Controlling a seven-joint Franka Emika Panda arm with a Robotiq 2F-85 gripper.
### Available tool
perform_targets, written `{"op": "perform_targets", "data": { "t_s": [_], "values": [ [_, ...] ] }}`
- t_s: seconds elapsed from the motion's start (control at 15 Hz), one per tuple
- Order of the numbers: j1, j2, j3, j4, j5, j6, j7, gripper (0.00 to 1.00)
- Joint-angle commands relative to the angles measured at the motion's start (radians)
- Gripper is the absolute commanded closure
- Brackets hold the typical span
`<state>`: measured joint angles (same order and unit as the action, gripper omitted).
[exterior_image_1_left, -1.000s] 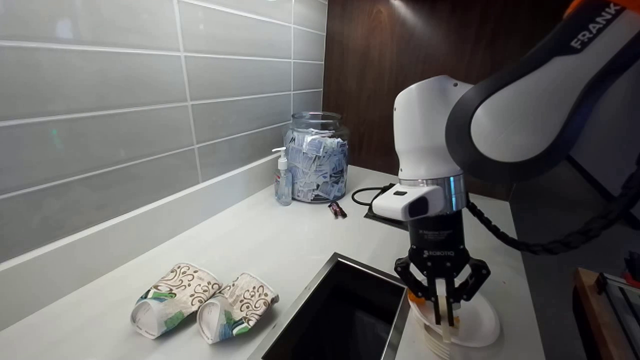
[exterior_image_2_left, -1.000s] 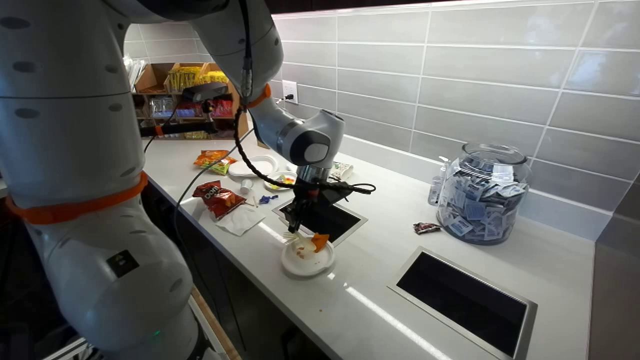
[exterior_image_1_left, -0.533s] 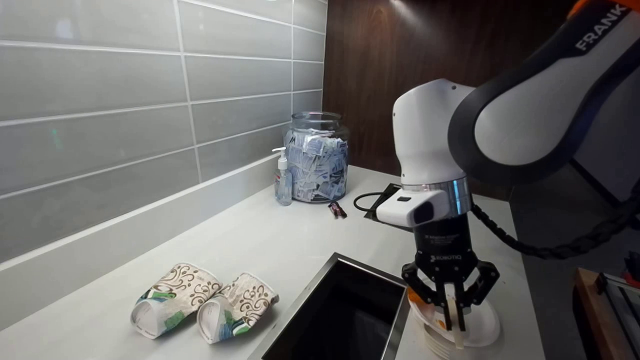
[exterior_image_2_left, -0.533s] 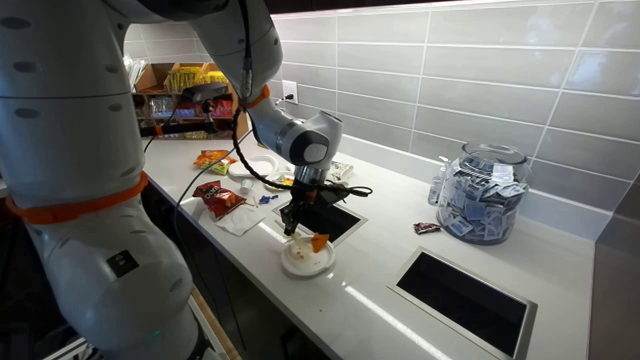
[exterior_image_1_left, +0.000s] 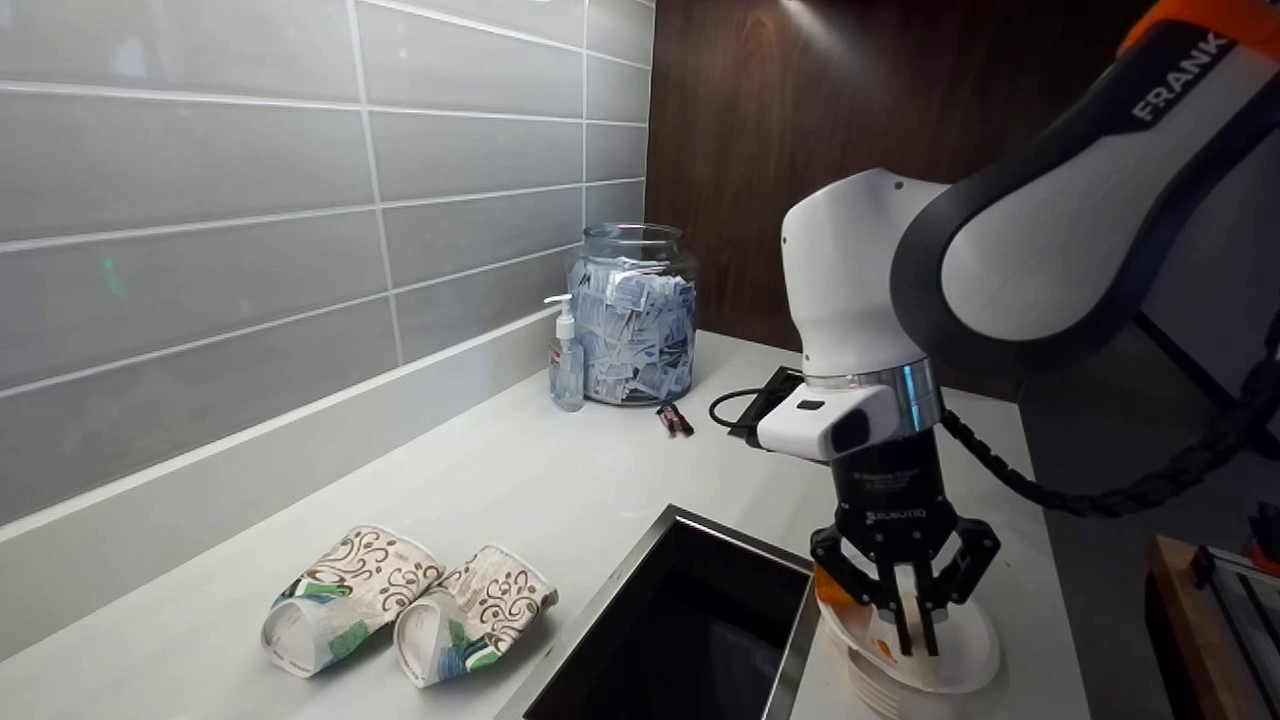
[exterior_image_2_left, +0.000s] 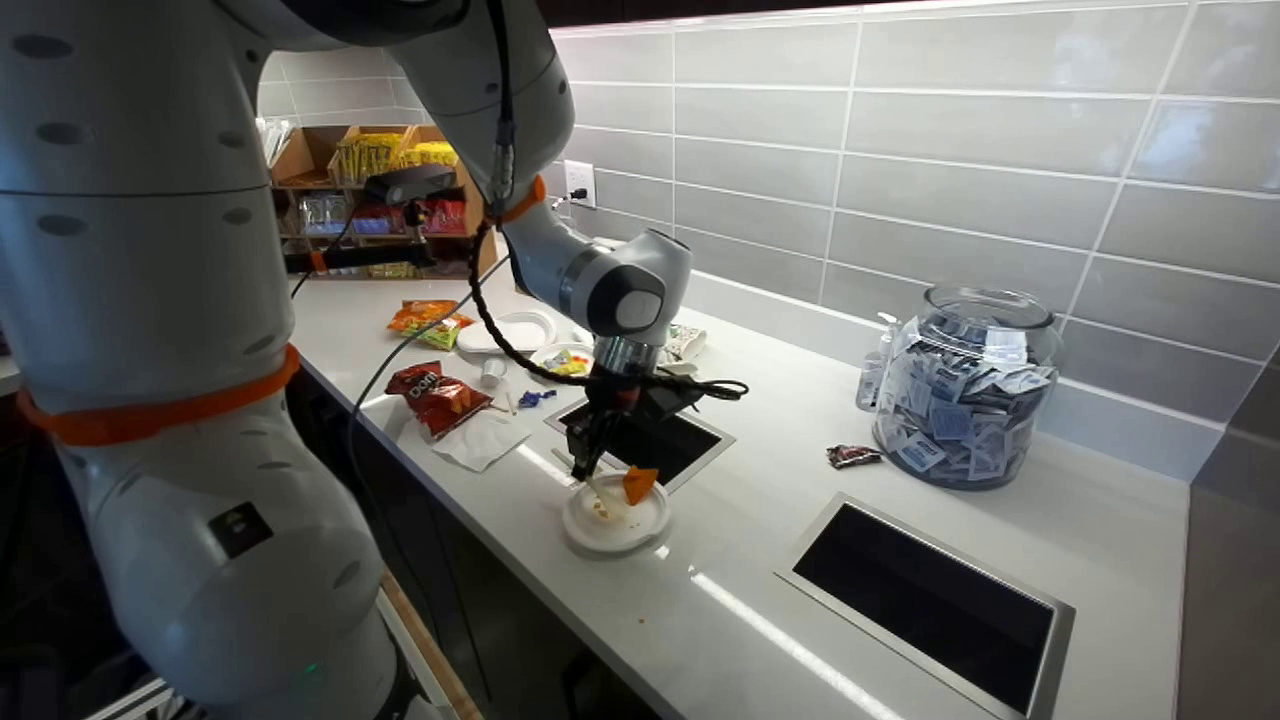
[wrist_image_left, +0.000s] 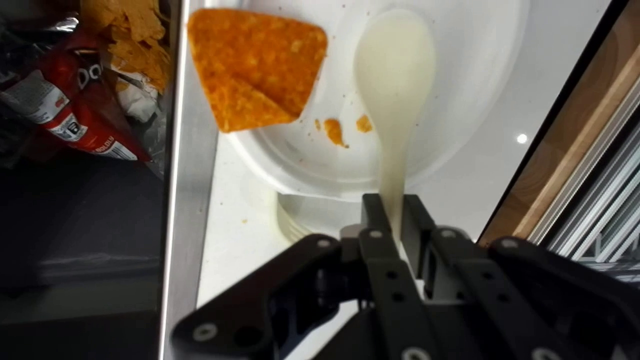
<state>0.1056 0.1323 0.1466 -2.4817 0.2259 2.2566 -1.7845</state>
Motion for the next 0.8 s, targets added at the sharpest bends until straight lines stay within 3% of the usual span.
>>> {"op": "perform_targets", "data": {
  "t_s": [0.0, 0.73],
  "values": [
    [-0.017, 0.034, 0.004, 0.033, -0.020, -0.025, -0.040, 0.97],
    [-0.015, 0.060, 0.010, 0.071, -0.059, -0.020, -0.060, 0.97]
  ]
}}
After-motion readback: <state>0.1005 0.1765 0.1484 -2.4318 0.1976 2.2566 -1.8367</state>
